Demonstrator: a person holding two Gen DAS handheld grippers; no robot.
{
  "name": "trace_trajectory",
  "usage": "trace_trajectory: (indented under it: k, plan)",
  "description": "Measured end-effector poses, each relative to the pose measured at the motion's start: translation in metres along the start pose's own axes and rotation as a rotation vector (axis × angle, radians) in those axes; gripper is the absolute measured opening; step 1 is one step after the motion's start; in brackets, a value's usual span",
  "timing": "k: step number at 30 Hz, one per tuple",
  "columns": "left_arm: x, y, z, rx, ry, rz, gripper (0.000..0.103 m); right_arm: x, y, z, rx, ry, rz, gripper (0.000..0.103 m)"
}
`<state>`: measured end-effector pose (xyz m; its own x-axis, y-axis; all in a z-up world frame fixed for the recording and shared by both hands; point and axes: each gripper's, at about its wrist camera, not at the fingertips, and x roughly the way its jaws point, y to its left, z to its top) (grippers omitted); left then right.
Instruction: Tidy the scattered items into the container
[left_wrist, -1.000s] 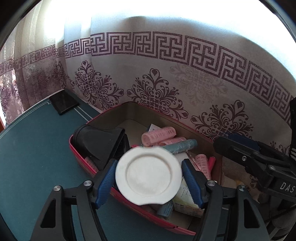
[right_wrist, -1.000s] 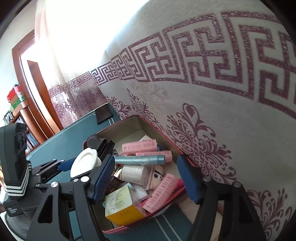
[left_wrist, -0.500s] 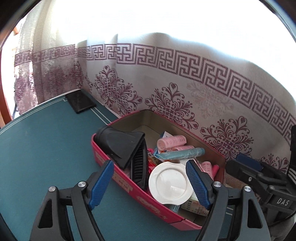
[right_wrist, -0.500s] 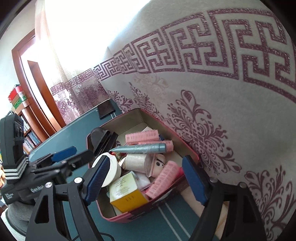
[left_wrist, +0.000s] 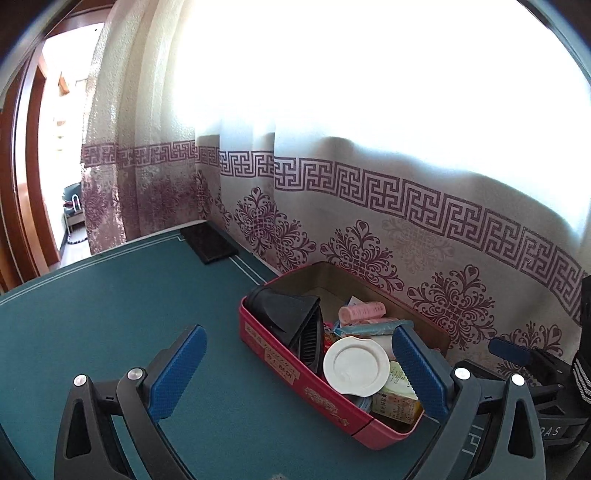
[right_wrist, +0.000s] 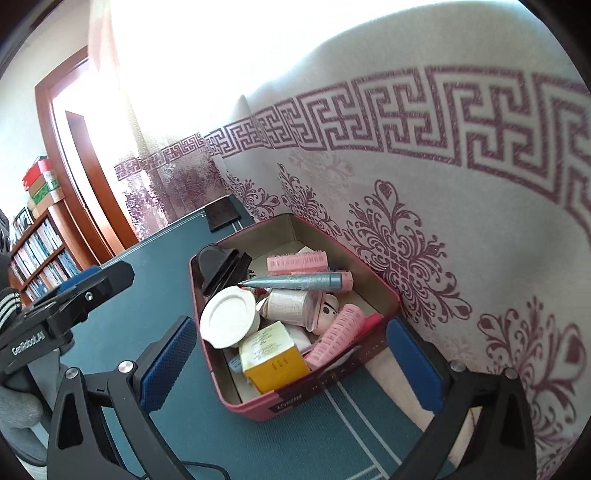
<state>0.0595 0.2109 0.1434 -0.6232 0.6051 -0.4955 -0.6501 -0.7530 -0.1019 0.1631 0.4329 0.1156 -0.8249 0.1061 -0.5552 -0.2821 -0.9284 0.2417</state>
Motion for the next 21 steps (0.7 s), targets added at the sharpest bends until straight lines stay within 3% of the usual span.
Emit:
trace_trajectory:
  k: [8,14,21]
  plan:
    - [-0.034,-0.006,-0.003,0.011,-0.102,0.117,0.102,-0.015,0.011,-0.011,-0.037,0.011,-0.019,0.103]
    - [-0.044,-0.013,-0.006,-0.022,-0.085,0.020,0.102,-0.022,0.020,-0.019,-0.085,0.016,-0.040,0.103]
    - [-0.045,-0.021,-0.010,-0.026,-0.079,0.000,0.102,-0.023,0.024,-0.023,-0.120,0.019,-0.064,0.103]
